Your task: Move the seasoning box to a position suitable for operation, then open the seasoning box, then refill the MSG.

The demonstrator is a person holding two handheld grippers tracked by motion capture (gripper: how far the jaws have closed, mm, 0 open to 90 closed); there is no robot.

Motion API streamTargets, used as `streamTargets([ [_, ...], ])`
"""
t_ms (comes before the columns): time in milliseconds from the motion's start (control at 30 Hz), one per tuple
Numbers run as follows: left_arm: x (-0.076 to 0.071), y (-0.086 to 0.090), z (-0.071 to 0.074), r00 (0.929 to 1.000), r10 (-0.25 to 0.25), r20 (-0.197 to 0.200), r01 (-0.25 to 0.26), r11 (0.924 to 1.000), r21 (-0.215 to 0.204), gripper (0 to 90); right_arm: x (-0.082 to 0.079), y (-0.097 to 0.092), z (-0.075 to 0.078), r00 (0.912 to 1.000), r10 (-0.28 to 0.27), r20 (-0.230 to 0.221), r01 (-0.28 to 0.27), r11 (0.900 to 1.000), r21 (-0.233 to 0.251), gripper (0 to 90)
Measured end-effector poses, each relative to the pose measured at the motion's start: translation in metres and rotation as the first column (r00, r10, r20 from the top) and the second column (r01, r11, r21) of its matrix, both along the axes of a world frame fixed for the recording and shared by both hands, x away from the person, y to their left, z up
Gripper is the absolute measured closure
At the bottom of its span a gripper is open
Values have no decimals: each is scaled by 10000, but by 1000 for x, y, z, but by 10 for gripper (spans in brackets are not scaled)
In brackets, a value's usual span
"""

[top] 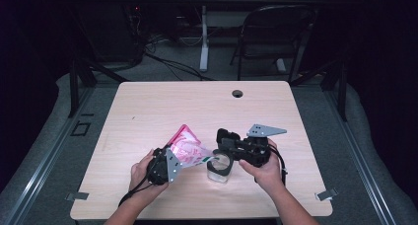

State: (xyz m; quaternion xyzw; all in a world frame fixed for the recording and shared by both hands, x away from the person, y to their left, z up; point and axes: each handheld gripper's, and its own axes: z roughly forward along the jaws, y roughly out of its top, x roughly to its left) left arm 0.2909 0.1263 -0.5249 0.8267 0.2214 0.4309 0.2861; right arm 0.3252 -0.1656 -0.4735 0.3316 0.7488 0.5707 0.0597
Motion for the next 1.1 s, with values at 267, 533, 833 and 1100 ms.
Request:
streamTargets([
  [267,1,-2,1,9992,-95,382,84,9995,299,577,0,-1,1,10000,18,-13,-18,10000,43,701],
  [533,3,-6,2,9962,-260,830,203,9974,688,578,0,-2,4,10000,19,59,-20,10000,88,699],
  [833,5,-9,1,9941,-324,1035,228,9954,930,579,-2,-2,8,9997,233,96,-234,9996,135,697],
  [1100,8,-10,-2,9938,-369,1053,234,9917,1267,580,-2,2,8,9992,394,83,-394,9992,32,697],
])
